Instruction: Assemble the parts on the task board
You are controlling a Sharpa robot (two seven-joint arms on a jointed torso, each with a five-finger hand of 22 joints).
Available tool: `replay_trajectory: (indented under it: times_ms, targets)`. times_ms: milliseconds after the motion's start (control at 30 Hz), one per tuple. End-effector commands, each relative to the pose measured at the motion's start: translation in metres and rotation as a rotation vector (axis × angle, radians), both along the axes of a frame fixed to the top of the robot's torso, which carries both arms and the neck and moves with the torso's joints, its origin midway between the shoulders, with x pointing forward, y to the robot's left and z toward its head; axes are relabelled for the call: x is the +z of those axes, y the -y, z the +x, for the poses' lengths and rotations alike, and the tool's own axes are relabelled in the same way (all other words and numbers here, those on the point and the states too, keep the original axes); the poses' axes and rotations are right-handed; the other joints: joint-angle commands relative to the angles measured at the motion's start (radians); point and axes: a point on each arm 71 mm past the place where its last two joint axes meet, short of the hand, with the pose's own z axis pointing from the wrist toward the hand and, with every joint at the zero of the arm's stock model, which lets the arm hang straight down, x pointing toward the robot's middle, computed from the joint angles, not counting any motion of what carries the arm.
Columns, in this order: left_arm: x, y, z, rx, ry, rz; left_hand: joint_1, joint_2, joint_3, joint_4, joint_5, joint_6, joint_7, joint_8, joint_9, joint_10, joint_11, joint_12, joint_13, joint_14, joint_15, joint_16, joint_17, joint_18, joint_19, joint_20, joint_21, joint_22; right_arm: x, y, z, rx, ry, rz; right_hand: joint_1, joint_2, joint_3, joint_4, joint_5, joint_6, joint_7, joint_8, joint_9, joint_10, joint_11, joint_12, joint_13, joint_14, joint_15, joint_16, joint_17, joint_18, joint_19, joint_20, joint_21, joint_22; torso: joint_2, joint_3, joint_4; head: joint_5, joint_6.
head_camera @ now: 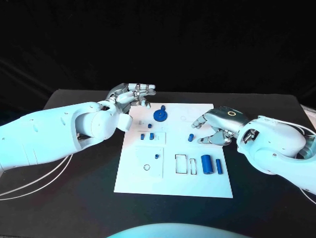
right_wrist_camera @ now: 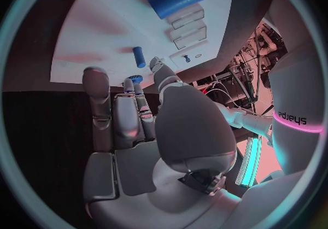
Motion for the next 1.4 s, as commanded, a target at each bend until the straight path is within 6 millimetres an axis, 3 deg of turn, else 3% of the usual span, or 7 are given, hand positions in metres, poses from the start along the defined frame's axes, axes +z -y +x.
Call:
replay_trajectory:
  times_ms: [33,233,333,433,567,833,1400]
  targets:
    - [0.002,0.002,0.000,-0.018,0.017,-0.008,0.001,0.013,-0.005,-0.003,0.004,-0.008,0.001,0.003,-0.001,-0.006,0.001,0.007,-0.001,-0.007,0.001,-0.006,-0.001,0.019,-0.003,0.006,-0.005,-0.001,-0.004,0.000,0.001,0.012,-0.033,-0.046,0.017,0.007,-0.005,-0.006,-0.001,0.004,-0.004,-0.002,0.000,-0.003,-0.001,0.007,0.001,0.032,-0.006,0.002,-0.002,0.010,0.001,-0.005,-0.006,-0.001,0.000,-0.0002,-0.0001,0.000,0.000]
    - [0.002,0.002,0.000,-0.019,0.017,-0.008,0.002,0.014,-0.005,-0.004,0.004,-0.008,0.001,0.003,0.000,-0.006,0.001,0.008,-0.001,-0.007,0.000,-0.005,-0.002,0.019,-0.003,0.006,-0.005,-0.001,-0.009,-0.005,0.003,0.024,-0.044,-0.057,0.034,0.032,-0.001,-0.010,-0.007,0.019,-0.002,0.000,0.002,0.019,0.001,0.025,0.002,0.032,-0.002,-0.002,-0.009,0.008,0.007,-0.003,-0.003,0.003,0.001,0.0002,-0.0009,0.001,0.001]
    - [0.001,0.002,0.000,-0.020,0.015,-0.008,0.002,0.014,-0.005,-0.004,0.004,-0.008,0.001,0.003,0.000,-0.006,0.001,0.008,-0.001,-0.007,0.000,-0.005,-0.002,0.019,-0.003,0.006,-0.005,-0.001,-0.012,-0.009,0.004,0.027,-0.050,-0.062,0.046,0.052,0.011,-0.013,-0.040,0.029,0.000,-0.001,0.003,0.030,0.002,0.031,0.000,0.031,0.003,-0.005,-0.015,0.007,0.009,0.001,-0.003,0.003,0.001,0.0001,-0.0009,0.001,0.000]
    - [0.001,0.003,0.000,-0.023,0.014,-0.009,0.002,0.014,-0.005,-0.004,0.004,-0.008,0.001,0.003,0.000,-0.006,0.001,0.008,-0.001,-0.007,0.000,-0.005,-0.002,0.019,-0.003,0.006,-0.005,-0.001,-0.014,-0.014,0.006,0.032,-0.057,-0.066,0.051,0.066,0.022,-0.013,-0.049,0.038,-0.001,0.000,0.003,0.039,0.001,0.035,0.000,0.031,0.007,-0.007,-0.017,0.007,0.009,0.004,-0.005,0.001,0.001,-0.0014,0.0022,-0.003,0.001]
    - [0.001,0.003,0.000,-0.024,0.014,-0.009,0.002,0.014,-0.005,-0.004,0.004,-0.008,0.001,0.003,0.000,-0.006,0.001,0.008,-0.001,-0.007,0.000,-0.005,-0.002,0.019,-0.003,0.006,-0.005,-0.001,-0.016,-0.018,0.007,0.039,-0.064,-0.071,0.056,0.077,0.036,-0.013,-0.055,0.053,0.000,0.003,0.005,0.055,0.000,0.040,-0.001,0.031,0.011,-0.009,-0.021,0.007,0.010,0.008,-0.004,0.003,0.001,-0.0004,0.0023,0.001,-0.002]
    - [0.001,0.003,0.000,-0.024,0.014,-0.009,0.002,0.014,-0.005,-0.004,0.004,-0.008,0.001,0.003,0.000,-0.006,0.001,0.008,-0.001,-0.007,0.000,-0.005,-0.002,0.019,-0.003,0.006,-0.005,-0.001,-0.019,-0.021,0.010,0.040,-0.069,-0.077,0.058,0.087,0.066,-0.012,-0.064,0.078,0.002,0.005,0.007,0.084,0.002,0.042,-0.003,0.030,0.019,-0.008,-0.022,0.006,0.015,0.015,0.003,0.012,0.000,-0.0005,-0.0012,0.005,-0.006]
    - [0.001,0.003,-0.001,-0.025,0.012,-0.009,0.002,0.014,-0.005,-0.004,0.004,-0.008,0.001,0.003,0.000,-0.006,0.001,0.008,-0.001,-0.007,0.000,-0.005,-0.002,0.019,-0.003,0.006,-0.005,-0.001,-0.023,-0.026,0.015,0.030,-0.062,-0.068,0.052,0.093,0.133,-0.010,-0.094,0.134,0.001,0.018,0.016,0.150,-0.003,0.041,-0.002,0.034,0.017,0.011,-0.004,0.002,0.028,0.015,0.025,0.043,0.001,-0.0006,0.0002,0.006,-0.009]
